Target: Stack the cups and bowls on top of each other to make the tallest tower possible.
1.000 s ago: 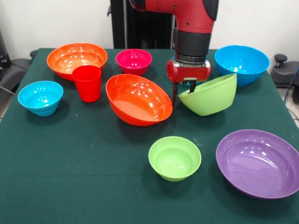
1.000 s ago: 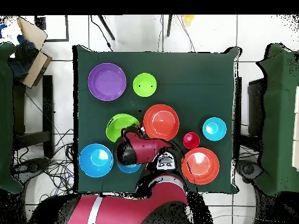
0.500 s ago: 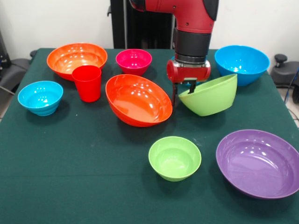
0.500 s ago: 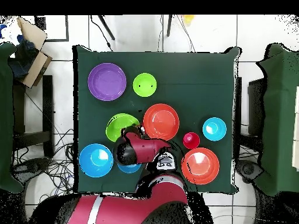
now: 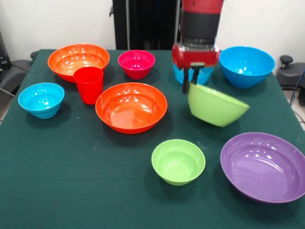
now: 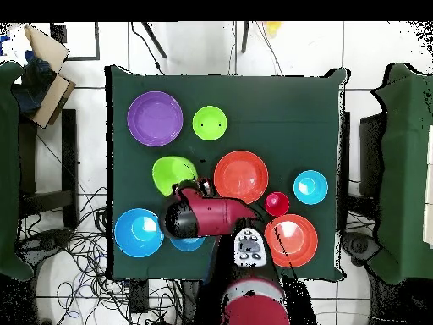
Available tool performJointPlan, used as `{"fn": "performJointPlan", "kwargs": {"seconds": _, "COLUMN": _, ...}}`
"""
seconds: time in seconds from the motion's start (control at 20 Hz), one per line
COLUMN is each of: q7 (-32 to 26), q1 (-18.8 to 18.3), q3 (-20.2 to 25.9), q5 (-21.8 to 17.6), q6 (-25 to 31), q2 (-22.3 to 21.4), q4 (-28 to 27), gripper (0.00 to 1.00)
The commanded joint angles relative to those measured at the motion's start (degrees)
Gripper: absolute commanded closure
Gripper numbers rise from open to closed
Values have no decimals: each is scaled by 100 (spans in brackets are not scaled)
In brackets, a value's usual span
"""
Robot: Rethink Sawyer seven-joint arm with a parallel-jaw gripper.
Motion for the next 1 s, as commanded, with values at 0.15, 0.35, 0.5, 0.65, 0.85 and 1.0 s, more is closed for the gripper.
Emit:
{"fn": "performJointPlan", "kwargs": {"seconds": 0.15, "q7": 207, "q1": -261, "q3": 849, "q5": 453, "q6": 2332, "q2": -1793, "q4": 92, "gripper": 100}}
{"fn": "performJointPlan", "kwargs": {"seconds": 0.35, "q7": 223, "q1": -151, "q3": 780, "q5": 562, "q6": 3040, "q2": -1949, "q4": -337, "gripper": 100}}
{"fn": "performJointPlan", "kwargs": {"seconds": 0.5, "q7": 189, "q1": -169, "q3": 868, "q5": 645, "q6": 3358, "q2": -1883, "q4": -642, "gripper": 100}}
{"fn": "performJointPlan", "kwargs": {"seconds": 0.65, "q7": 102, "q1": -299, "q3": 1011, "q5": 682, "q6": 3268, "q2": -1702, "q4": -809, "gripper": 100}}
{"fn": "performJointPlan", "kwargs": {"seconds": 0.85, "q7": -403, "q1": -757, "q3": 1437, "q5": 742, "q6": 3217, "q2": -1488, "q4": -996, "gripper": 100}}
{"fn": "performJointPlan", "kwargs": {"seconds": 1.0, "q7": -878, "q1": -1162, "q3": 1786, "q5": 678, "q6": 3344, "q2": -1399, "q4": -1208, "gripper": 100}}
